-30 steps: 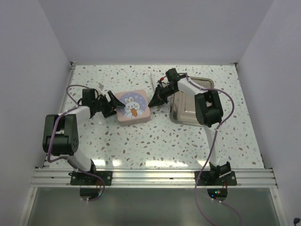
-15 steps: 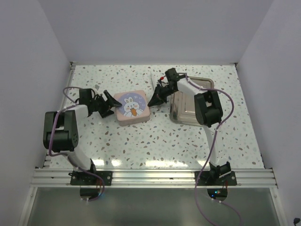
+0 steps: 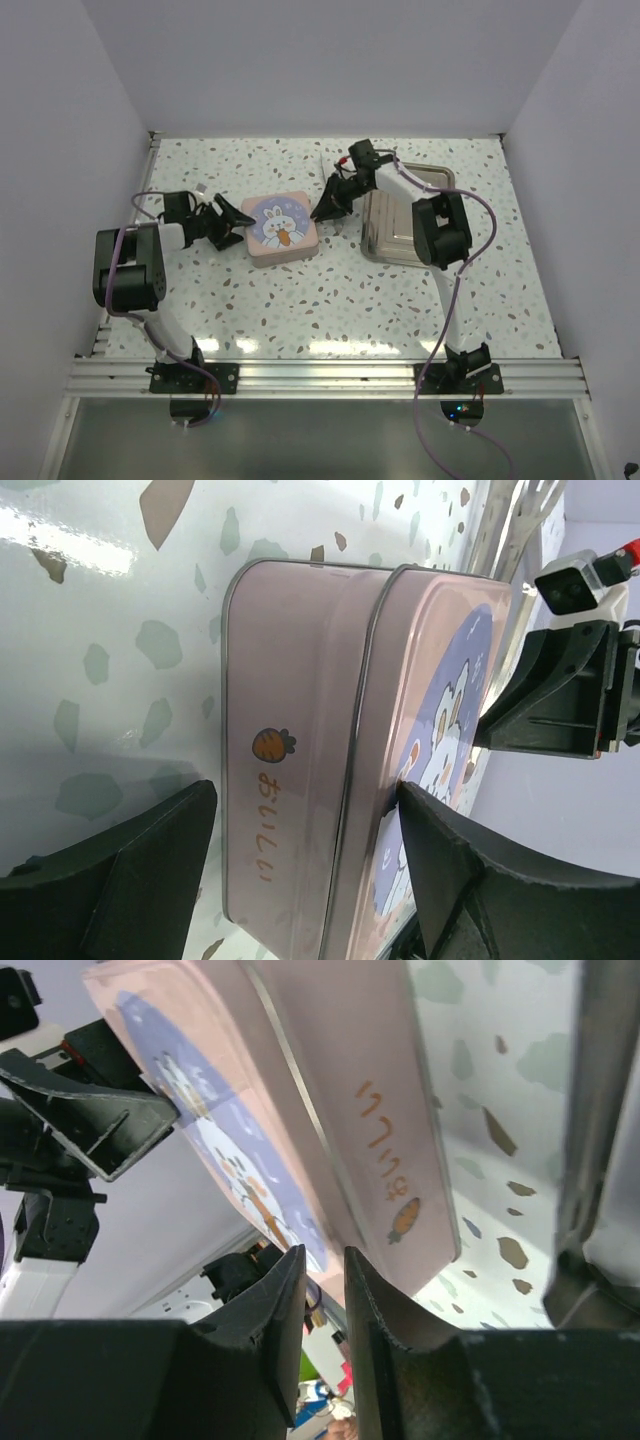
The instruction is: Pack the cookies
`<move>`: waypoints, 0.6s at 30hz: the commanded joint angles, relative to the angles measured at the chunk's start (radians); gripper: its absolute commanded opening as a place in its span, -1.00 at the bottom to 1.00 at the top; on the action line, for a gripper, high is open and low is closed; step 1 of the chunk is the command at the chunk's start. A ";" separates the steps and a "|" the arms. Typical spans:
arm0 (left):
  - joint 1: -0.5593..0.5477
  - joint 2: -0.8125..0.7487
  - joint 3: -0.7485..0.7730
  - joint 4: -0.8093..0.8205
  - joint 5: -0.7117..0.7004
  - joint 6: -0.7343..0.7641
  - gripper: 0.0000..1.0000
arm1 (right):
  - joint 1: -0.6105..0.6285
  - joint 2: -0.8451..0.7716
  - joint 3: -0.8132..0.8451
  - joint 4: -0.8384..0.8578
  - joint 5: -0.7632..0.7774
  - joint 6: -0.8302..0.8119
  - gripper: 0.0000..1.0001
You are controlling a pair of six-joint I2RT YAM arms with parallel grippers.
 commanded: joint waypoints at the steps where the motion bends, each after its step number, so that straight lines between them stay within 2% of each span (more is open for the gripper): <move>1: 0.029 0.035 -0.034 0.043 -0.035 -0.003 0.54 | 0.023 -0.001 0.084 -0.013 0.022 0.017 -0.46; 7: 0.028 0.050 -0.043 0.112 0.021 -0.027 0.25 | 0.073 0.032 0.135 -0.024 0.027 0.029 -0.45; 12: 0.029 0.050 -0.051 0.111 0.029 -0.023 -0.17 | 0.096 0.051 0.127 -0.023 0.027 0.032 -0.44; 18: 0.028 0.042 -0.071 0.096 0.022 -0.007 -0.22 | 0.115 0.068 0.104 0.017 0.022 0.049 -0.46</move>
